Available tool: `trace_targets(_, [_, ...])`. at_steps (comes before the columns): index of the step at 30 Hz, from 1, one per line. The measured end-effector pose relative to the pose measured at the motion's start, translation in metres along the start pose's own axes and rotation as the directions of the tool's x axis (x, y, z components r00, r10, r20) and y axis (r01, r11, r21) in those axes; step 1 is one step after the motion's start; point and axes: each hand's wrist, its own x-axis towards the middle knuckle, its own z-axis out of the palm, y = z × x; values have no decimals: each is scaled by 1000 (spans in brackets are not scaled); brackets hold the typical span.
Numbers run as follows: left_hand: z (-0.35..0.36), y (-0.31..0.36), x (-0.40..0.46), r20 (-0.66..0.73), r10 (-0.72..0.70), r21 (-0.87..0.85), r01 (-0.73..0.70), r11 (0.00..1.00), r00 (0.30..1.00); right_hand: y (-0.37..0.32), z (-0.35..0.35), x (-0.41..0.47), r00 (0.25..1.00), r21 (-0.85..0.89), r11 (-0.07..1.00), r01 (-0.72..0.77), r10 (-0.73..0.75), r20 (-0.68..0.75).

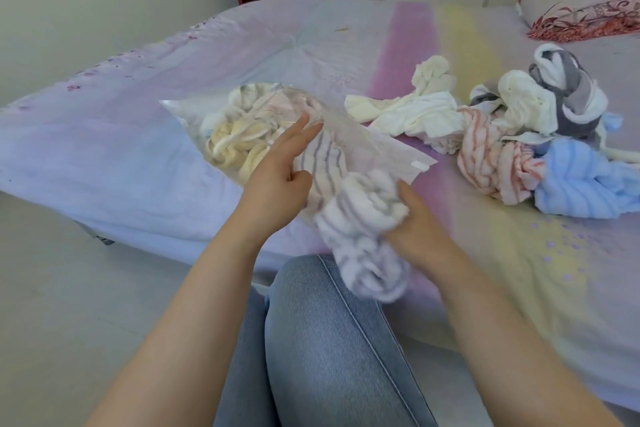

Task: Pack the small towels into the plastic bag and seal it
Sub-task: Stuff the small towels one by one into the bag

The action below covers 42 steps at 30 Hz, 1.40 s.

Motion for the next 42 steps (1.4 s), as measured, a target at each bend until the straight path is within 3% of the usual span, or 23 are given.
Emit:
trace_targets(1, [0, 1, -1, 16, 2, -2, -2, 1000, 1000, -2, 13, 15, 999, -88, 995, 38, -39, -4])
trace_targets(2, [0, 1, -1, 27, 4, -9, -4, 1000, 1000, 3, 24, 31, 995, -280, 956, 87, -98, -26])
trace_targets(3, [0, 1, -2, 34, 6, -17, -6, 1000, 999, 6, 40, 47, 976, -481, 864, 147, -207, -73])
trace_targets(5, [-2, 4, -4, 28, 15, -39, -14, 999, 999, 24, 64, 71, 946, -765, 605, 218, -323, 15])
trace_targets(6, [-2, 6, -4, 26, 18, -54, -17, 998, 999, 26, 74, 77, 969, -829, 519, 210, -225, 105])
trace_targets(7, [-3, 8, -5, 30, 17, -70, -15, 997, 999, 38, 85, 85, 974, -828, 513, 225, -117, 192])
trace_targets(9, [-3, 10, -6, 48, -9, -99, 14, 995, 999, 48, 91, 93, 911, -752, 610, 250, 117, 397])
trace_targets(10, [-4, 9, -6, 52, -30, -116, 36, 993, 998, 44, 87, 92, 868, -673, 694, 257, 141, 476])
trace_targets(11, [-4, 6, -6, 53, -42, -132, 49, 990, 998, 37, 79, 90, 850, -540, 801, 257, 79, 521])
trace_targets(13, [-4, -3, -6, 53, -44, -129, 51, 990, 998, 23, 57, 82, 911, -318, 929, 187, -42, 411])
trace_targets(15, [-5, -10, -6, 59, -37, -98, 42, 994, 998, 22, 40, 73, 983, -438, 891, 119, -44, 178])
trace_targets(16, [-5, -10, -6, 61, -46, -95, 52, 994, 997, 24, 36, 69, 991, -505, 859, 86, -20, 135])
trace_targets(19, [-1, -5, -7, 53, -97, -126, 103, 987, 994, 27, 41, 65, 940, -462, 886, 46, 118, 319])
trace_targets(21, [1, -1, -12, 47, -141, -162, 147, 976, 989, 23, 53, 77, 902, -507, 853, 128, 113, 417])
trace_targets(24, [3, 3, -21, 39, -133, -128, 136, 982, 990, 9, 86, 101, 898, -683, 692, 233, 117, 425])
trace_targets(26, [3, 7, -24, 46, -144, -108, 148, 983, 988, 8, 105, 115, 916, -729, 655, 198, 141, 375])
trace_targets(28, [1, 8, -26, 28, -151, -114, 153, 982, 988, 7, 109, 121, 913, -649, 747, 140, 157, 376])
trace_targets(31, [-3, 3, -26, -38, -166, -130, 160, 979, 985, 14, 99, 117, 872, -342, 940, 5, 164, 462])
trace_targets(34, [-2, -1, -24, -36, -175, -185, 165, 969, 984, 24, 76, 89, 864, -130, 989, -74, 128, 487])
trace_targets(39, [12, -7, -25, -125, -145, -127, 129, 983, 981, 40, 25, 36, 942, -69, 998, 17, 7, 335])
trace_targets(40, [15, -7, -25, -146, -133, -101, 119, 988, 980, 42, 13, 28, 967, -7, 1000, -3, 5, 255])
trace_targets(42, [21, -6, -25, -169, -117, -61, 108, 992, 979, 47, -9, 17, 998, 83, 996, -30, 35, -58])
